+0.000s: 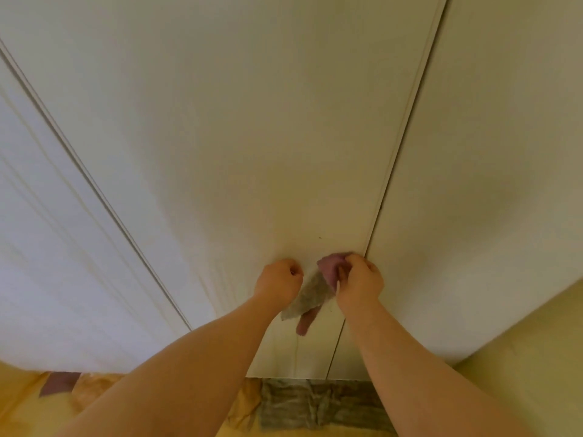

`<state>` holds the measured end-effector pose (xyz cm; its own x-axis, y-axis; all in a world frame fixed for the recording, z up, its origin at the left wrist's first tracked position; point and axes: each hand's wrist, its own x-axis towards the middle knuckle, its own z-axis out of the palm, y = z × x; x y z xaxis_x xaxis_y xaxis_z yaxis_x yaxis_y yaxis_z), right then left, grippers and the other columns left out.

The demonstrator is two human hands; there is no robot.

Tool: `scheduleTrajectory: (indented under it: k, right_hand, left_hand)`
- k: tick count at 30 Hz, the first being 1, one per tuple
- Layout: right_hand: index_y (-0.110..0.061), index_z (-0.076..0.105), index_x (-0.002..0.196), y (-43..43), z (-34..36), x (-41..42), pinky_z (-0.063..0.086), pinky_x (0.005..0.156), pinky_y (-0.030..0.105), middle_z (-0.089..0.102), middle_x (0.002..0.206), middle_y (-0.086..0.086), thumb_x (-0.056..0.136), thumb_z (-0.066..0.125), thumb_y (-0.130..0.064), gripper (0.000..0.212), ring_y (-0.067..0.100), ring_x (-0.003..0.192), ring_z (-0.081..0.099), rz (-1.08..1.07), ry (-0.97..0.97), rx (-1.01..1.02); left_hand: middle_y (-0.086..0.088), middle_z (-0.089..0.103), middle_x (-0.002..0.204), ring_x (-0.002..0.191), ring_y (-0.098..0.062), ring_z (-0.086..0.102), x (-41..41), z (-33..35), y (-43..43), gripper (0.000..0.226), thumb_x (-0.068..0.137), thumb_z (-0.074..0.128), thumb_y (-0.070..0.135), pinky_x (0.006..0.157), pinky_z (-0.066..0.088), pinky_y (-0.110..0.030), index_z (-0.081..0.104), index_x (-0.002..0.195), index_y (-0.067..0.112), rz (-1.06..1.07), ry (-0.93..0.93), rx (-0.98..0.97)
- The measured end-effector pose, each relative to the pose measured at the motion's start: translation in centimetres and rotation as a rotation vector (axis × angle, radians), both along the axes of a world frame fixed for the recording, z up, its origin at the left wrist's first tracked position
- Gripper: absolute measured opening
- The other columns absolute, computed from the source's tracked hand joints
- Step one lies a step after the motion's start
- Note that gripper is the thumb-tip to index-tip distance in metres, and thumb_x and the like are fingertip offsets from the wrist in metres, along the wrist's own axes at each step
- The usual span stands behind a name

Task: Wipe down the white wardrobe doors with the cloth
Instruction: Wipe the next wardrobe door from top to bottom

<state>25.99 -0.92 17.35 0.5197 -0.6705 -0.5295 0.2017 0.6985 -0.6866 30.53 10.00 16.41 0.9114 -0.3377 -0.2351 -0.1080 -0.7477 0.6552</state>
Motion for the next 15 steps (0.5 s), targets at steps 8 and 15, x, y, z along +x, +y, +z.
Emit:
scheduleTrajectory:
  k: [8, 15]
  right_hand:
    - [0.015, 0.048, 0.116, -1.0, -3.2, -0.5, 0.052, 0.073, 0.029, 0.057, 0.102, 0.028, 0.089, 0.04, 0.012, 0.028, 0.032, 0.09, 0.058, 0.032, 0.033, 0.149]
    - [-0.005, 0.055, 0.08, -0.2, -3.5, -0.1, 0.052, 0.06, 0.02, 0.055, 0.082, 0.009, 0.087, 0.051, 0.009, 0.017, 0.017, 0.077, 0.055, -0.01, -0.051, 0.229]
  left_hand:
    - [-0.008, 0.066, 0.103, 0.095, -0.025, 0.063, -0.1, 0.3, -0.2, 0.021, 0.091, 0.046, 0.011, 0.086, 0.051, -0.036, 0.065, 0.101, 0.012, 0.003, 0.048, -0.061]
    - [-0.008, 0.066, 0.102, 0.094, -0.026, 0.064, 0.1, -1.3, 0.8, 0.013, 0.09, 0.048, 0.012, 0.084, 0.053, -0.037, 0.06, 0.091, 0.017, 0.022, 0.124, -0.067]
